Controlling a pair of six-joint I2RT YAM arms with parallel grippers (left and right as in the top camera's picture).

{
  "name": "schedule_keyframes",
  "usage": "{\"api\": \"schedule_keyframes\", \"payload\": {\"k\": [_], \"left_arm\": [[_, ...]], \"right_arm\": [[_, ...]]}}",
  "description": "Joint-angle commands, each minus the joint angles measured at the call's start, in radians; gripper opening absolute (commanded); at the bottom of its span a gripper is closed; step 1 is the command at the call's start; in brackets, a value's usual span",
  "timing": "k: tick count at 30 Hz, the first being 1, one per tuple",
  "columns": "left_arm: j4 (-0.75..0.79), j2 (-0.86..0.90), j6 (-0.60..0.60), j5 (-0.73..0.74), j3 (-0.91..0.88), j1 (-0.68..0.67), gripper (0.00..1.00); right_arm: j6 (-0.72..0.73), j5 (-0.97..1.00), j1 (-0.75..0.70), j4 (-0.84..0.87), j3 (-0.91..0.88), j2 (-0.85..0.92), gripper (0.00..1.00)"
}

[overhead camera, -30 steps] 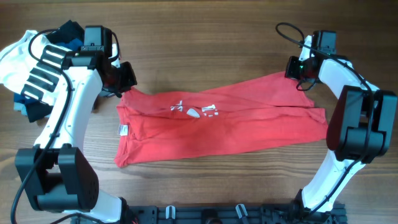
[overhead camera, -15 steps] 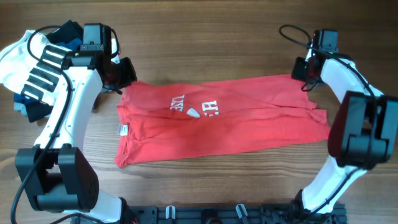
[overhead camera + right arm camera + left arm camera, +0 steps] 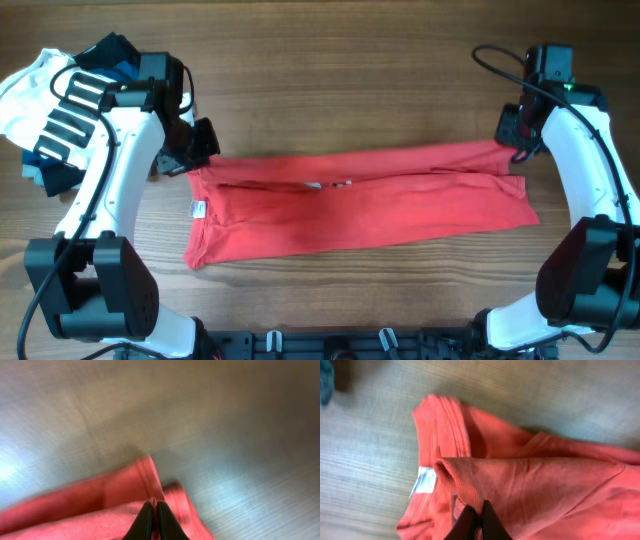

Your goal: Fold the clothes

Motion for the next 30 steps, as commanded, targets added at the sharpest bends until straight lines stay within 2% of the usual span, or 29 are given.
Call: {"api": "schedule_keyframes", "payload": {"k": [1, 4, 12, 27, 28, 29, 30], "left_arm": [[-0.025, -0.014, -0.004, 0.016, -0.018, 0.003, 0.04], [-0.025, -0.014, -0.005, 0.015, -0.043, 0.003, 0.04], [-0.014, -0.014, -0.004, 0.015, -0.113, 0.003, 0.04], [-0.057, -0.014, 0.008, 0.005, -0.119, 0.003, 0.04], [-0.066, -0.014, 0.008, 0.005, -0.119, 0.003, 0.04], [-0.077, -0.014, 0.008, 0.005, -0.119, 0.003, 0.08], [-0.092, -0.014, 0.008, 0.005, -0.119, 0.003, 0.15]], "right_arm": [[0.06, 0.072, -0.012, -0.076, -0.012, 0.0, 0.04], [0.085, 0.072, -0.033, -0.159, -0.012, 0.0, 0.04], [0.087, 0.039, -0.084, -0.253, -0.013, 0.0, 0.04], [0.082, 0.04, -0.119, -0.314, -0.013, 0.0, 0.05], [0.082, 0.043, -0.119, -0.322, -0.013, 0.0, 0.1], [0.081, 0.047, -0.119, -0.328, -0.013, 0.0, 0.23], [0.082, 0.047, -0.119, -0.332, -0.013, 0.0, 0.4]]}}
